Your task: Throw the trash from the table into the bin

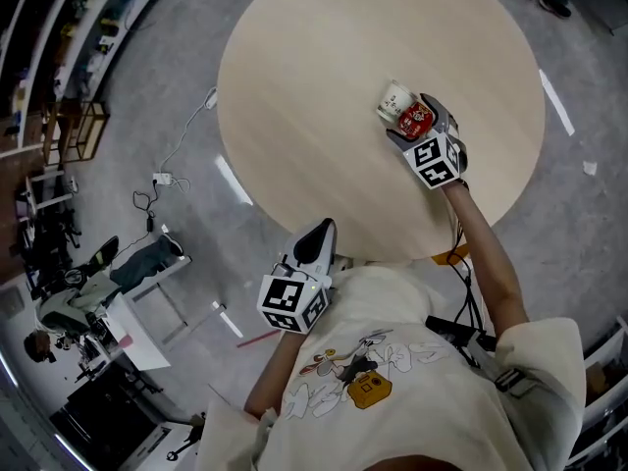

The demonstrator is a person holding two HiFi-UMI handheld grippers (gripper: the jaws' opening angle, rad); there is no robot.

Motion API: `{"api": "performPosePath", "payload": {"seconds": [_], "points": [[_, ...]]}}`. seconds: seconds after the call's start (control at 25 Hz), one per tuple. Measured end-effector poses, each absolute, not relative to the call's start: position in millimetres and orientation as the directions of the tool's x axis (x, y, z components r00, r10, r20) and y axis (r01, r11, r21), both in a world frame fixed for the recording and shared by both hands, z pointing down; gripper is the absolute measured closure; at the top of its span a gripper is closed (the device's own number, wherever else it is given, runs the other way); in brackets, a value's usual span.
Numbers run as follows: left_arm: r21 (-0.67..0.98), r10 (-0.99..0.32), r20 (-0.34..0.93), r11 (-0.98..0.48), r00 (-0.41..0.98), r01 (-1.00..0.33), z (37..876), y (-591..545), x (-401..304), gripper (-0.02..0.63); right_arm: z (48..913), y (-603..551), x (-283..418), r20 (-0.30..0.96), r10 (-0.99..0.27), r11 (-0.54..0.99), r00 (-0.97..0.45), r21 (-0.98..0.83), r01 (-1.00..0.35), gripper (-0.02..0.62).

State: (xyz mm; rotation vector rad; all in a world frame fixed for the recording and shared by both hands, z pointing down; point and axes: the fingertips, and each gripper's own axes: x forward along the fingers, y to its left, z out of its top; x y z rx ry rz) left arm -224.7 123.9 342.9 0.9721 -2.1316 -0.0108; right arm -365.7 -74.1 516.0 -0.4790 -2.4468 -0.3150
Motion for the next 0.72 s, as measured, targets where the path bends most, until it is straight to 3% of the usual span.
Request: {"api": "performPosePath", "payload": {"seconds": [0.72], "points": [[0.310,-0.614,0.655,0.750,-0.440,-0.584,348.3,173.4,-235.8,0.603,567.2,-53.3,-401.1,0.710,0.192,0.857,-0.677,0.214,0.468,0.106]]}}
